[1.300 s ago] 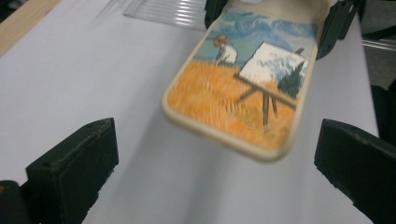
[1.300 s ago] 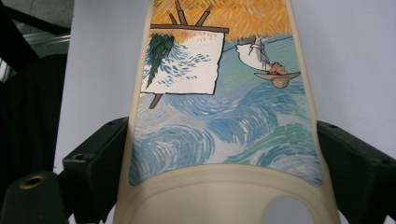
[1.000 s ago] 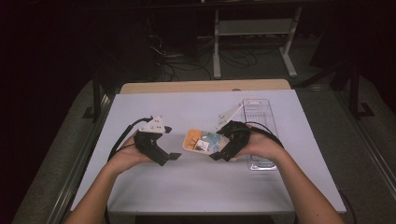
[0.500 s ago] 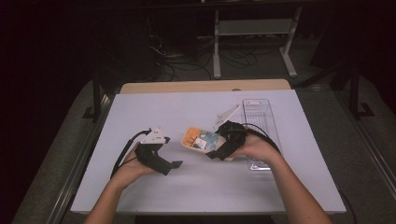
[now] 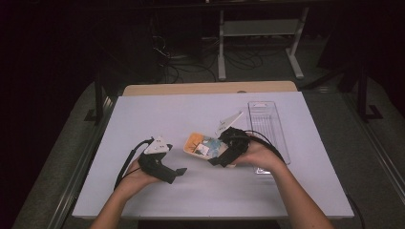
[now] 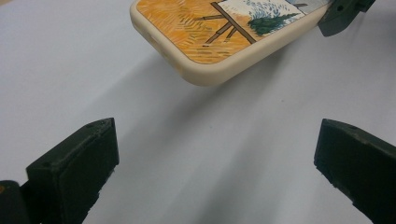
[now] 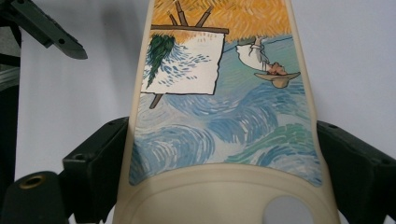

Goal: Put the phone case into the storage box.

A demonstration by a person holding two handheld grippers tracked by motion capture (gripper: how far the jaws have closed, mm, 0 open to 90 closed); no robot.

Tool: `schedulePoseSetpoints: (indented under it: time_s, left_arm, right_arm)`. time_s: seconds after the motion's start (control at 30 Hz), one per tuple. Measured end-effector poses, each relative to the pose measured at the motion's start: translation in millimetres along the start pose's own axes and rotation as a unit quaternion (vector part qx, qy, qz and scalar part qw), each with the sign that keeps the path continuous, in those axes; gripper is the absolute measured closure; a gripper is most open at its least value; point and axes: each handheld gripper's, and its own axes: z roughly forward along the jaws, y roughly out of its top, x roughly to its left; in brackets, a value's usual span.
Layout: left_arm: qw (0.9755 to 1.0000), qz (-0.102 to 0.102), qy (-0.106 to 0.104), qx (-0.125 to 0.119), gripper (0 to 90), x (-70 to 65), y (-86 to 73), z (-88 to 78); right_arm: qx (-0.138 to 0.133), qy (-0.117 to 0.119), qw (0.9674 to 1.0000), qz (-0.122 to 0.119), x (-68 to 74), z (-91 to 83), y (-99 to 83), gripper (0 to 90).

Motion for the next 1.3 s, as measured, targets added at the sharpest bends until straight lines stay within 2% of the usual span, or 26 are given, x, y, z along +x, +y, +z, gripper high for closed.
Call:
schedulePoseSetpoints:
  time_s: [0.13, 0.23, 0.43, 0.5, 0.6, 0.73, 0.77, 0.87, 0.9, 0.93, 0.97, 1.0, 1.27, 1.3]
  left_arm:
    - [1.0, -0.005, -0.005, -0.004, 0.0, 0.0, -1.6, 2.4]
    - [0.9999, 0.013, 0.006, 0.0, 0.0, -2.0, -3.2, 4.2]
    - [0.9996, 0.021, 0.014, -0.009, 0.0, -3.3, -4.3, 6.0]
    - [0.9993, 0.028, 0.02, -0.013, 0.0, -5.2, -3.8, 7.0]
    - [0.9983, 0.049, 0.027, -0.015, 0.0, -7.2, -1.5, 5.7]
    - [0.997, 0.065, 0.035, -0.021, 0.0, -10.2, 0.0, 4.2]
    - [0.9971, 0.064, 0.035, -0.023, 0.0, -11.7, 0.0, 4.3]
    - [0.9954, 0.082, 0.042, -0.024, 0.0, -13.9, 1.0, 4.0]
    - [0.9942, 0.091, 0.05, -0.029, 0.0, -15.8, 1.9, 4.3]
    - [0.9942, 0.091, 0.05, -0.029, 0.0, -15.8, 1.9, 4.3]
    - [0.9934, 0.097, 0.053, -0.031, 0.0, -16.4, 2.4, 4.2]
    - [0.9928, 0.101, 0.055, -0.034, 0.0, -17.6, 2.4, 4.2]
    - [0.9837, 0.156, 0.086, -0.027, 0.0, -23.9, 1.9, 2.7]
    - [0.9833, 0.158, 0.087, -0.026, 0.0, -24.4, 2.0, 2.8]
  right_arm:
    - [0.002, 0.002, 1.0, 0.008, 1.1, -1.0, -0.7, 10.2]
    - [-0.005, 0.002, 1.0, 0.006, -0.1, -2.0, -1.7, 10.3]
    - [-0.006, 0.004, 0.9999, 0.009, 0.6, -3.3, -2.7, 10.3]
    - [-0.006, 0.005, 0.9999, 0.012, 0.7, -3.9, -3.0, 10.3]
    - [-0.008, 0.006, 0.9998, 0.016, 0.9, -4.6, -3.8, 10.3]
    - [-0.013, 0.006, 0.9997, 0.018, 1.7, -5.2, -4.8, 10.2]
    - [-0.013, 0.007, 0.9997, 0.019, 2.1, -5.6, -5.0, 10.2]
    - [-0.013, 0.009, 0.9995, 0.027, 5.1, -6.2, -6.1, 10.2]
    - [-0.012, 0.012, 0.9994, 0.03, 5.8, -6.7, -6.3, 10.2]
    - [-0.012, 0.013, 0.9993, 0.032, 6.1, -6.5, -6.8, 10.2]
    - [-0.014, 0.009, 0.9997, 0.018, 4.3, -5.7, -7.8, 10.2]
    - [-0.014, 0.009, 0.9997, 0.018, 4.3, -5.7, -7.8, 10.2]
    - [-0.013, 0.01, 0.9996, 0.022, 4.6, -5.0, -7.8, 10.2]
    - [-0.013, 0.01, 0.9996, 0.023, 4.8, -5.1, -7.9, 10.2]
